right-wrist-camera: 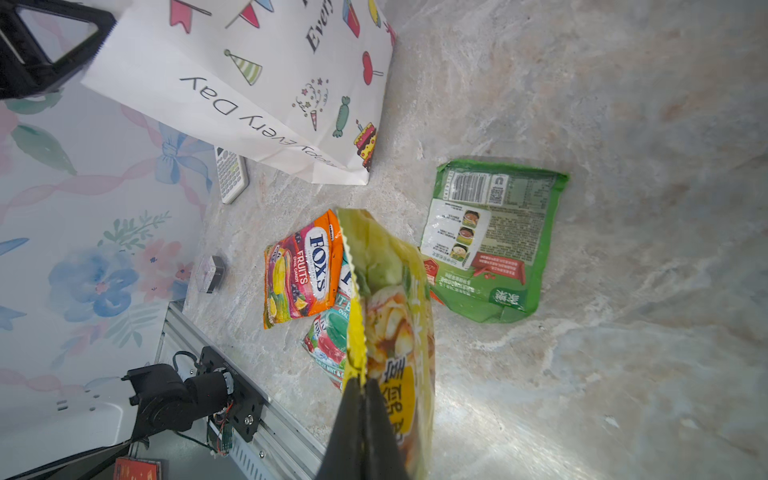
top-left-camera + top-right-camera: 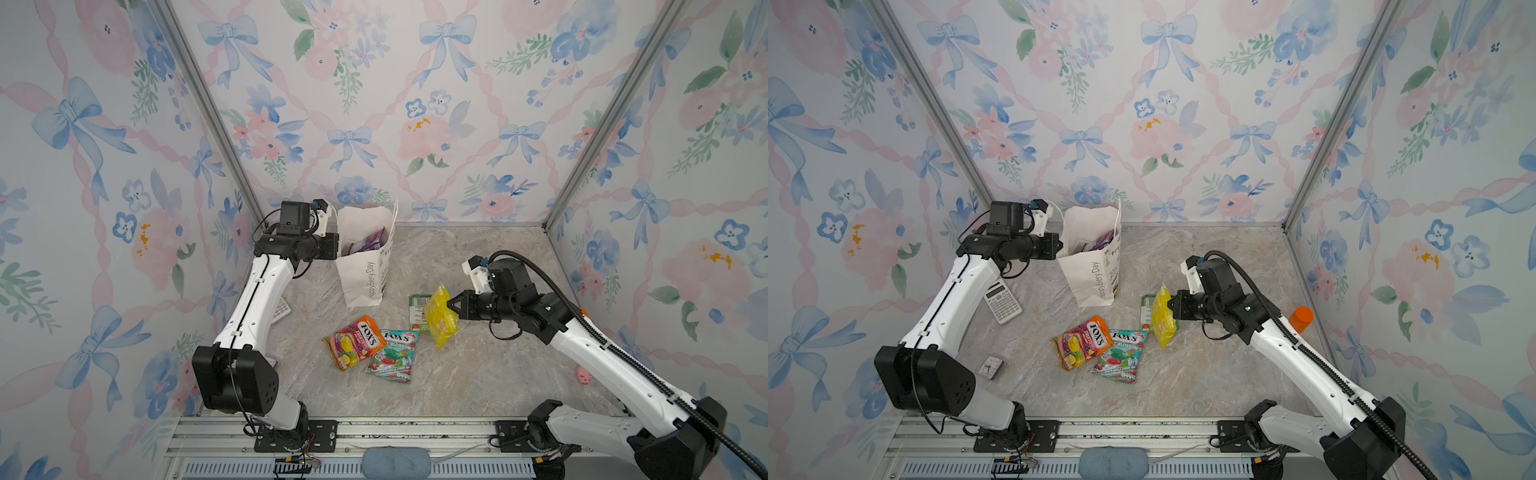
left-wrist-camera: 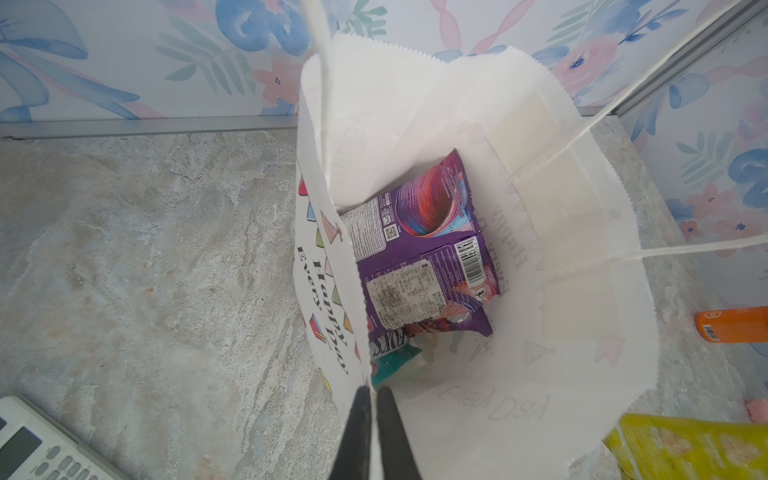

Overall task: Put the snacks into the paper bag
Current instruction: 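Carry the yellow chips bag with the right gripper above the white bag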

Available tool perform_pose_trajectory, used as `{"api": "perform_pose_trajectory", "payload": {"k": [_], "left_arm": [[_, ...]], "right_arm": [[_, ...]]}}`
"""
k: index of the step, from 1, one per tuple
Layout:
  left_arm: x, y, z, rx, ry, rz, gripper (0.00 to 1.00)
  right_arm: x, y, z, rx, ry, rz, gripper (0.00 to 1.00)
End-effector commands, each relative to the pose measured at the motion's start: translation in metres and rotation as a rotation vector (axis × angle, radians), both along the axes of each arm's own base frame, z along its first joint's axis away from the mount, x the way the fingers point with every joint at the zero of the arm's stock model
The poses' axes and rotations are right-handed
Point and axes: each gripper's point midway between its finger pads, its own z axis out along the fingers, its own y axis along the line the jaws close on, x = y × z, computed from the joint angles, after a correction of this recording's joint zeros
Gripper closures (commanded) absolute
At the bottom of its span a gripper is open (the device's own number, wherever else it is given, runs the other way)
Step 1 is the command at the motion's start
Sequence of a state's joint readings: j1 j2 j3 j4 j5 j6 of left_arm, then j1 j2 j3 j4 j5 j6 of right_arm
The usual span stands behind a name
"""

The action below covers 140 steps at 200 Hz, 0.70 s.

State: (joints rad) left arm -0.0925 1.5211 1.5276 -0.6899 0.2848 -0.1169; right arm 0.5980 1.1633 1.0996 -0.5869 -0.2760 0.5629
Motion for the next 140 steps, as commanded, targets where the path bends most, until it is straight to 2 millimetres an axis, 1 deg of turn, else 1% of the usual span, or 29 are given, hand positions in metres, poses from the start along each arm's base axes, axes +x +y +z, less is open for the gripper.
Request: {"api": "perform_pose_trajectory", "payload": {"k": [1, 37, 47, 74, 87, 106, 125, 132, 140], "left_arm": [[-0.003, -0.003, -0.007, 0.004, 0.013, -0.009, 1.00], [-0.003, -0.003, -0.007, 0.006, 0.012, -0.008, 1.00], [-0.003, -0.003, -0.006, 0.005, 0.011, -0.008, 1.00], [-0.002, -0.004, -0.008, 0.005, 0.015, -0.010, 1.00], [-0.002, -0.004, -0.008, 0.003, 0.017, -0.011, 1.00], [-0.002, -0.004, -0.008, 0.004, 0.018, -0.011, 1.00], [-0.003, -0.004, -0.007, 0.002, 0.015, -0.012, 1.00], [-0.003, -0.004, -0.007, 0.002, 0.016, -0.012, 1.00], [-0.003, -0.004, -0.007, 0.002, 0.015, -0.012, 1.00]], "right_arm": [[0.004, 0.020, 0.024, 0.010, -0.076, 0.077, 1.00], [0.012, 0.062, 0.058, 0.039, -0.180, 0.192, 1.00], [0.015, 0.075, 0.071, 0.073, -0.212, 0.221, 1.00], [0.023, 0.102, 0.104, 0.128, -0.301, 0.275, 1.00], [0.026, 0.113, 0.120, 0.140, -0.340, 0.297, 1.00], [0.030, 0.125, 0.137, 0.147, -0.371, 0.326, 1.00], [0.034, 0.134, 0.150, 0.146, -0.392, 0.344, 1.00], [0.036, 0.136, 0.159, 0.152, -0.410, 0.348, 1.00], [0.038, 0.138, 0.165, 0.152, -0.420, 0.351, 1.00]]}}
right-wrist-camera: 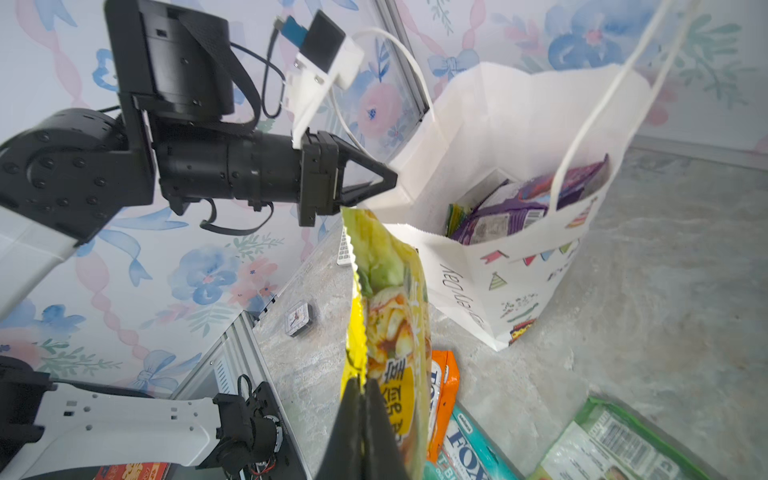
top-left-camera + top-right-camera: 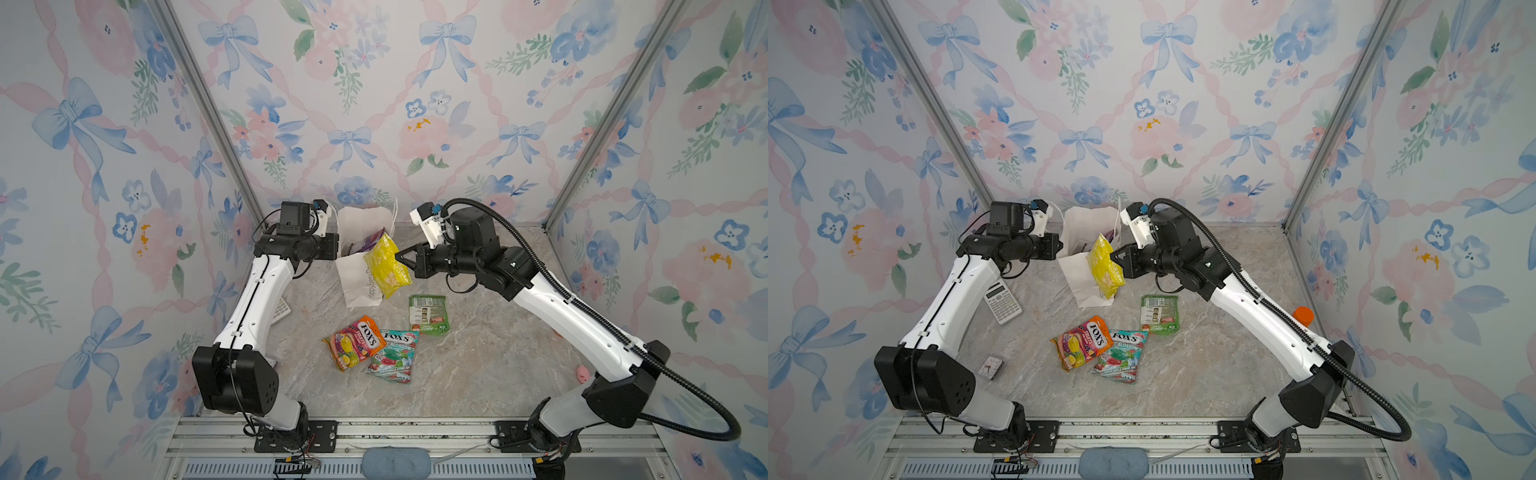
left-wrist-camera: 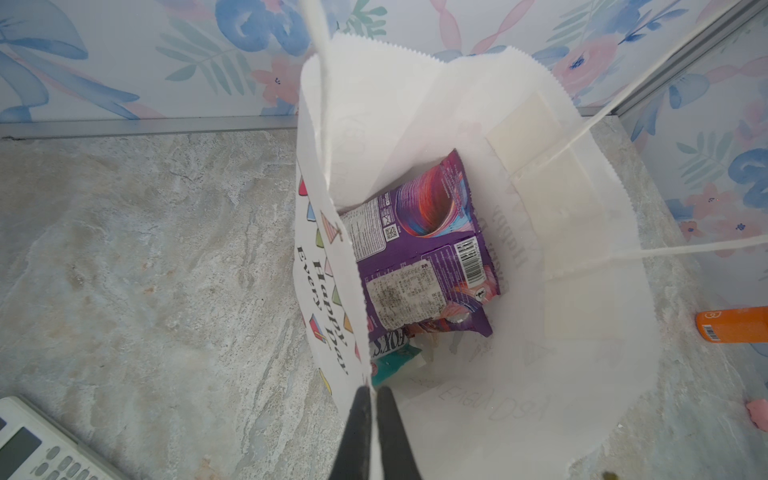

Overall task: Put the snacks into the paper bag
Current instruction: 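Carry the yellow chips bag with the right gripper above the white bag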

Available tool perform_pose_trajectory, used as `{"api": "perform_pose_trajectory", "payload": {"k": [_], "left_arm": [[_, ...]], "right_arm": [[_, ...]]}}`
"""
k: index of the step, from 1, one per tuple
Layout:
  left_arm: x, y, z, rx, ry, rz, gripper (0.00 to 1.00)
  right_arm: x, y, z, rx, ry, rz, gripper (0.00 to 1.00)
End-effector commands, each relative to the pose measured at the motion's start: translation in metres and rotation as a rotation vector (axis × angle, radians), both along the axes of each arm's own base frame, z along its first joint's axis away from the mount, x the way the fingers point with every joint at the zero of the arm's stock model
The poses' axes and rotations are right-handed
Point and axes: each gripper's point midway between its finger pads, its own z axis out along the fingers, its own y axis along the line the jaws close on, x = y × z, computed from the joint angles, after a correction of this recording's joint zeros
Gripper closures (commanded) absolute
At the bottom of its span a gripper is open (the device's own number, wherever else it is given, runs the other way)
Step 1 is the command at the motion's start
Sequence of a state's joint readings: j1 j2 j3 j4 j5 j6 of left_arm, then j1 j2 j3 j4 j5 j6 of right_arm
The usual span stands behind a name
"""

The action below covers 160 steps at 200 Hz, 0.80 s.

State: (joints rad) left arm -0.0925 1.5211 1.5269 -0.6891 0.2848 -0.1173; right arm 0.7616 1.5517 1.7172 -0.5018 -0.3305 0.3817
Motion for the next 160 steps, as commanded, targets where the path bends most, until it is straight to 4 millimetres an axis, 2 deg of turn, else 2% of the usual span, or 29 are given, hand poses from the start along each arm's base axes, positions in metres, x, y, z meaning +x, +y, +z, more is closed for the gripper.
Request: {"api": "perform_pose_trajectory", "payload": {"k": [1, 25, 28, 91, 130, 160], "left_arm": [[-0.003, -0.004, -0.007, 0.002, 0.015, -0.012, 1.00], [-0.002, -0.005, -0.008, -0.001, 0.018, -0.014, 1.00], [-0.002, -0.005, -0.008, -0.002, 0.019, -0.015, 1.00], [-0.003, -0.006, -0.005, -0.009, 0.014, -0.019, 1.00], [-0.004, -0.006, -0.005, -0.005, 0.011, -0.020, 1.00], [-0.004, -0.006, -0.005, -0.004, 0.010, -0.020, 1.00]], "right_arm": [[-0.002, 0.010, 0.025, 0.012, -0.063, 0.046, 1.00], [0.002, 0.014, 0.047, 0.008, -0.120, 0.061, 1.00], [0.008, 0.019, 0.041, -0.005, -0.113, 0.063, 1.00], [0.051, 0.037, 0.052, -0.043, -0.176, 0.052, 1.00], [0.076, 0.036, 0.065, -0.038, -0.228, 0.026, 1.00], [0.097, 0.033, 0.064, -0.026, -0.244, 0.002, 1.00]]}}
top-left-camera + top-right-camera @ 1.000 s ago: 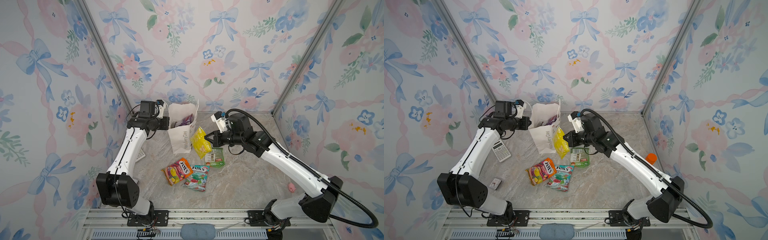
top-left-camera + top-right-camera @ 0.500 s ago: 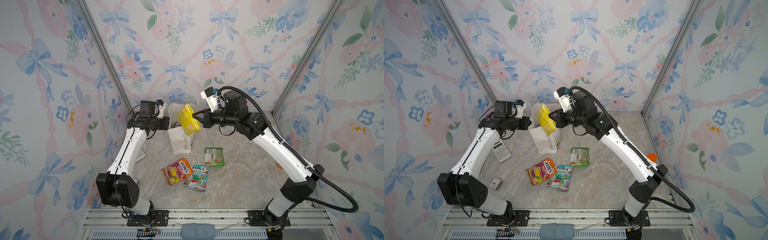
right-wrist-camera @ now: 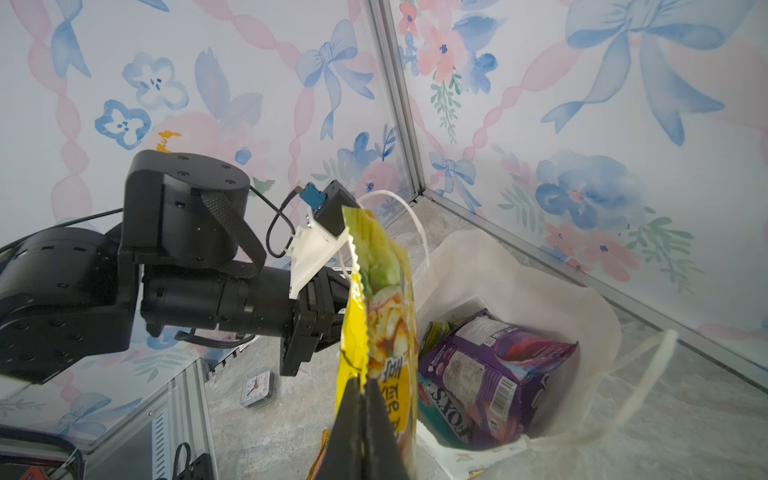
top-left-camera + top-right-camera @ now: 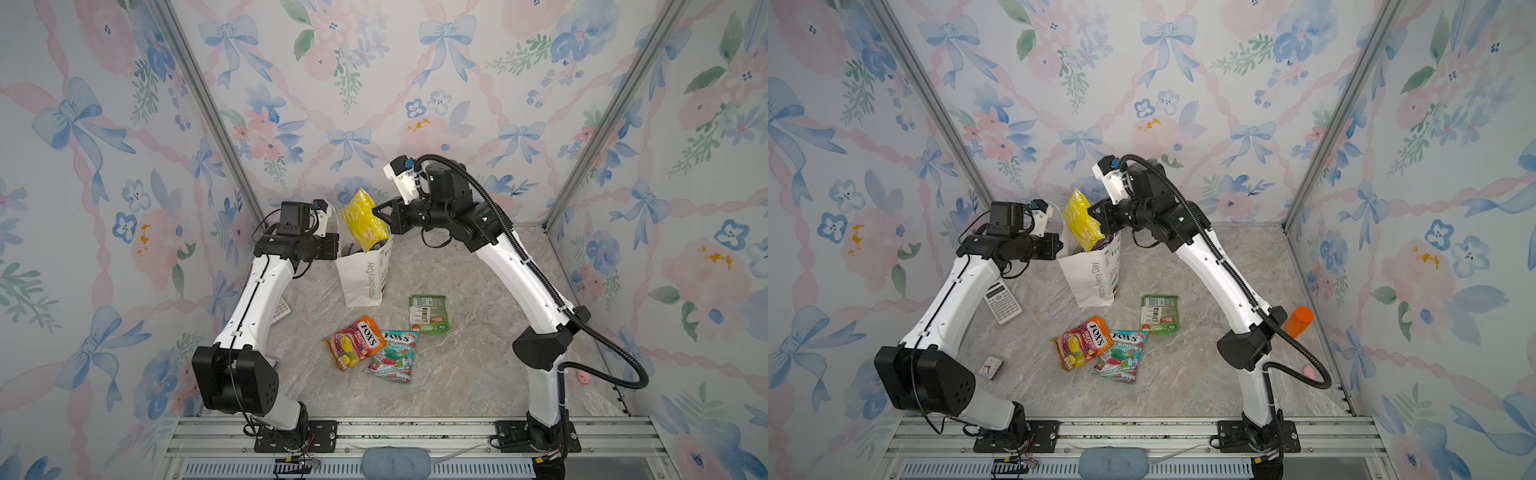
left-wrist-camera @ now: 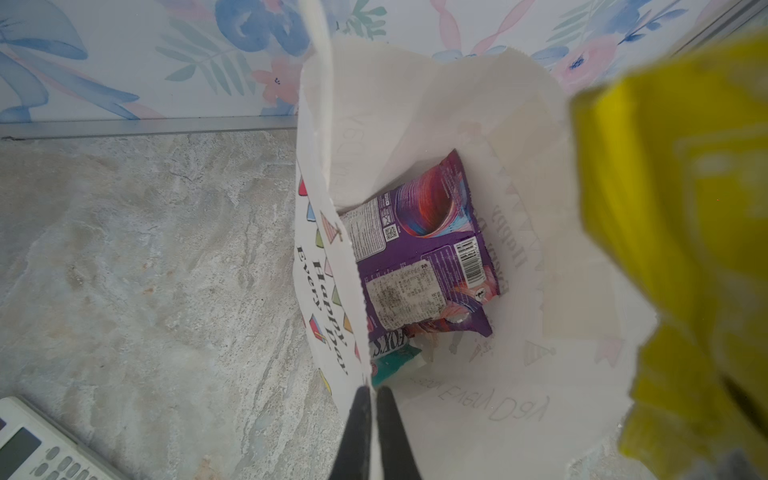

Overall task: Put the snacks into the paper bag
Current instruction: 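Carry the yellow chips bag with the right gripper above the white bag, then lower the yellow bag into the white bag and open the right gripper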

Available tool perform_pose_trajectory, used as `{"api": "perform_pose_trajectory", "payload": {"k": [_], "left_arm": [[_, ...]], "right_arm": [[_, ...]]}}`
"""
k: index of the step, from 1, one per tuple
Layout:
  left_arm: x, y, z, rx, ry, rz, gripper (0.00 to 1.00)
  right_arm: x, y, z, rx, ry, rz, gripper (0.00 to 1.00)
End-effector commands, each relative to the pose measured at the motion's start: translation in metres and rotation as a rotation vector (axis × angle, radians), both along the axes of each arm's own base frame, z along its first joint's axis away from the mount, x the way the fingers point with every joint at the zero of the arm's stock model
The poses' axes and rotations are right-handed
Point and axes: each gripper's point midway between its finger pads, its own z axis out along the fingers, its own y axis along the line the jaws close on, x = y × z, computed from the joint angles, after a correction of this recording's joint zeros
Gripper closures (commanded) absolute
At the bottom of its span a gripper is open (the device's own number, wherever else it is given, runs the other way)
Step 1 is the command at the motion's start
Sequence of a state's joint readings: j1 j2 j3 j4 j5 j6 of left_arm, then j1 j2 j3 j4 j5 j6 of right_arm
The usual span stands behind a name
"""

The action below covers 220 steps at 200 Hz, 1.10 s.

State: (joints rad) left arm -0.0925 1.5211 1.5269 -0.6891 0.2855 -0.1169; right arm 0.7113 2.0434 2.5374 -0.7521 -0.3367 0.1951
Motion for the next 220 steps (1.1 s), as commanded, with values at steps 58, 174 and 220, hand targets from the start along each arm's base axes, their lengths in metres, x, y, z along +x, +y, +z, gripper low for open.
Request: {"api": "perform_pose_trajectory", "payload": {"k": [58, 174, 220], "left_arm": [[-0.003, -0.005, -0.005, -0.006, 0.012, -0.019, 1.00], [-0.002, -0.003, -0.005, -0.001, 0.011, -0.011, 1.00], [-0.003, -0.003, -0.005, -0.002, 0.011, -0.012, 1.00]], "right_arm": [[0.034, 0.003, -0.031, -0.088, -0.083, 0.061, 1.00], [-0.009, 0.015, -0.102, -0.367, -0.092, 0.281, 1.00], [-0.015, 0.024, -0.118, -0.405, -0.096, 0.324, 1.00]]}}
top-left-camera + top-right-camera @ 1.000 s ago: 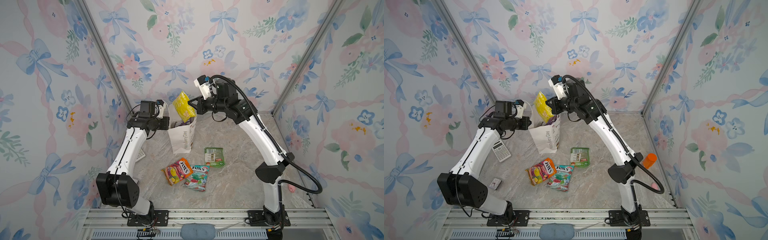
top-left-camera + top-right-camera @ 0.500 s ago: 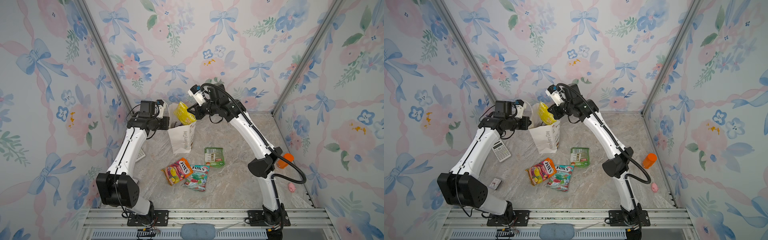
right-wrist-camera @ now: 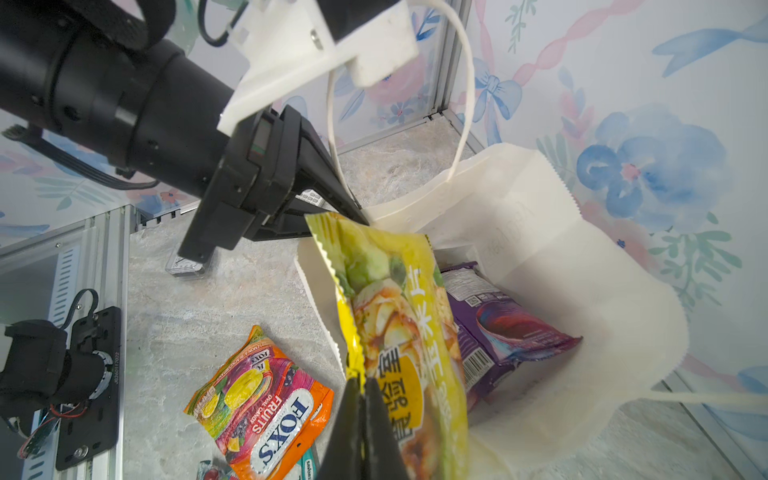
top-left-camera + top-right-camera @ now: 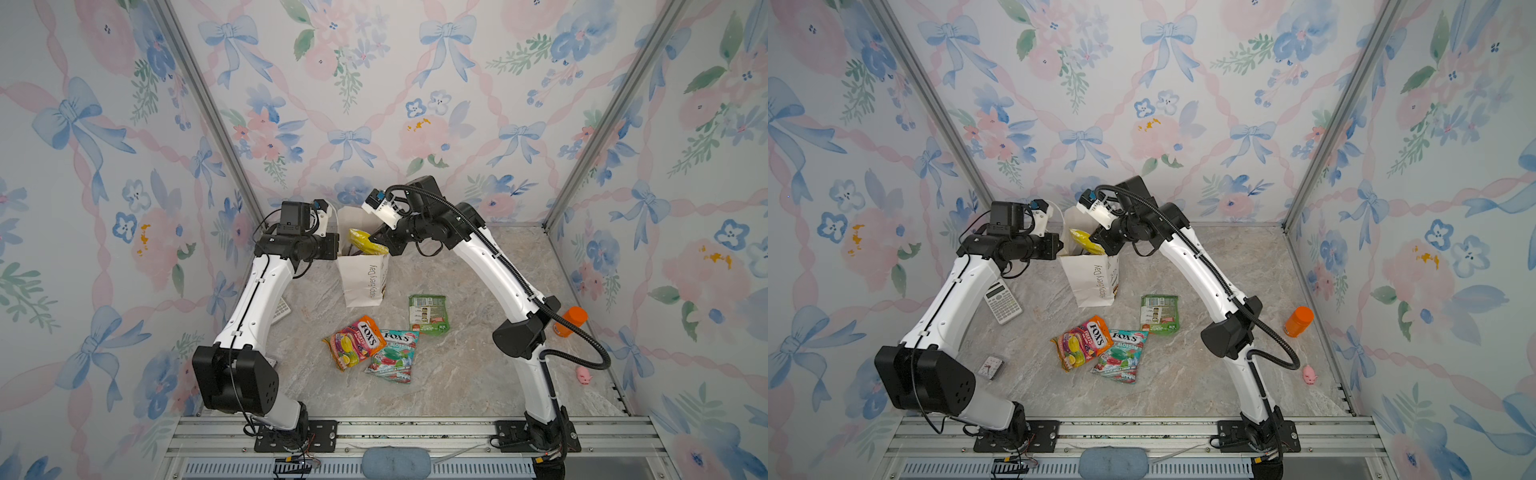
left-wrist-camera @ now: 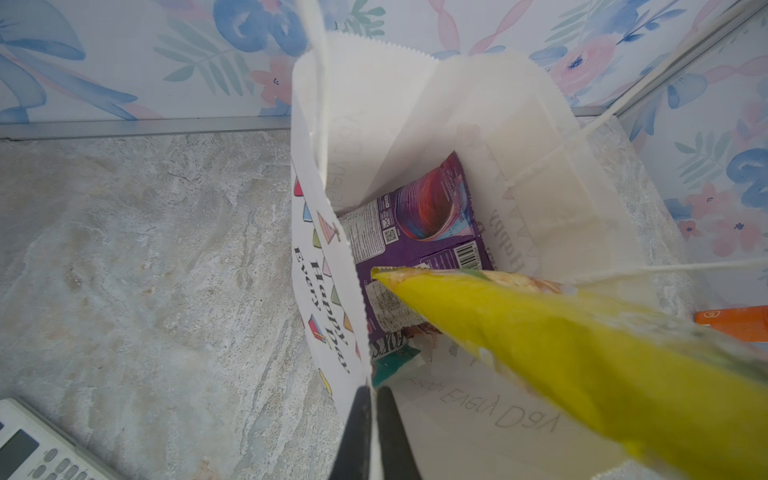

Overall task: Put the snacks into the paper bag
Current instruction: 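Lower the yellow bag into the white bag and open the right gripper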

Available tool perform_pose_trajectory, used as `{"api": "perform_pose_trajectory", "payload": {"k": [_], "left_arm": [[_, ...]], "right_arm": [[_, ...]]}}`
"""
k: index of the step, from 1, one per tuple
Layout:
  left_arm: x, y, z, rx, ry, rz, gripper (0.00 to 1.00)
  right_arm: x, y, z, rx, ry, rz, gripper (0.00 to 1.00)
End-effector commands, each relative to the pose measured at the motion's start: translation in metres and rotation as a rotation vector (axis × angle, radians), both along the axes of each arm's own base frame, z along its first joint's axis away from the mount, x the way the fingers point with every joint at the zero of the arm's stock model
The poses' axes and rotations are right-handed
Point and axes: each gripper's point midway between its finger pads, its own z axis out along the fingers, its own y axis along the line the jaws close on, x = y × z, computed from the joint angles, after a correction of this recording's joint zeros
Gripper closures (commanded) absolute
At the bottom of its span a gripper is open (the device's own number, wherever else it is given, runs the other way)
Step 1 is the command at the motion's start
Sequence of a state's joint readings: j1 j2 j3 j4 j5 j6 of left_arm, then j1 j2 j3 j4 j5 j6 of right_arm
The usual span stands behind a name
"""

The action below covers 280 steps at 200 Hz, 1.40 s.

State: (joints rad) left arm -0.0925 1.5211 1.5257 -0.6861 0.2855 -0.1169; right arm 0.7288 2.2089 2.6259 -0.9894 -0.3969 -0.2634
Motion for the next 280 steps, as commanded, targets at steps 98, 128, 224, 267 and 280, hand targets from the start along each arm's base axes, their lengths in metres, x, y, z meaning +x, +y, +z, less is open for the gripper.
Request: {"api": "perform_pose_trajectory", "payload": {"k": [98, 128, 224, 267, 280], "left_arm": [[-0.003, -0.003, -0.004, -0.002, 0.011, -0.012, 1.00], [-0.003, -0.002, -0.005, -0.002, 0.012, -0.011, 1.00], [-0.003, -0.001, -0.005, -0.002, 0.013, -0.009, 1.00], [-0.002, 0.000, -0.005, -0.002, 0.012, -0.007, 1.00], [-0.002, 0.000, -0.004, -0.004, 0.011, -0.006, 1.00]], "right_arm": [[0.019, 0.023, -0.020, 0.002, -0.027, -0.001, 0.94], [0.012, 0.026, -0.021, 0.012, -0.006, 0.039, 0.92], [0.036, 0.001, 0.036, 0.107, -0.080, -0.197, 0.40], [0.021, -0.012, 0.078, 0.223, -0.083, -0.235, 0.29], [0.017, -0.016, 0.084, 0.245, -0.074, -0.250, 0.30]]}}
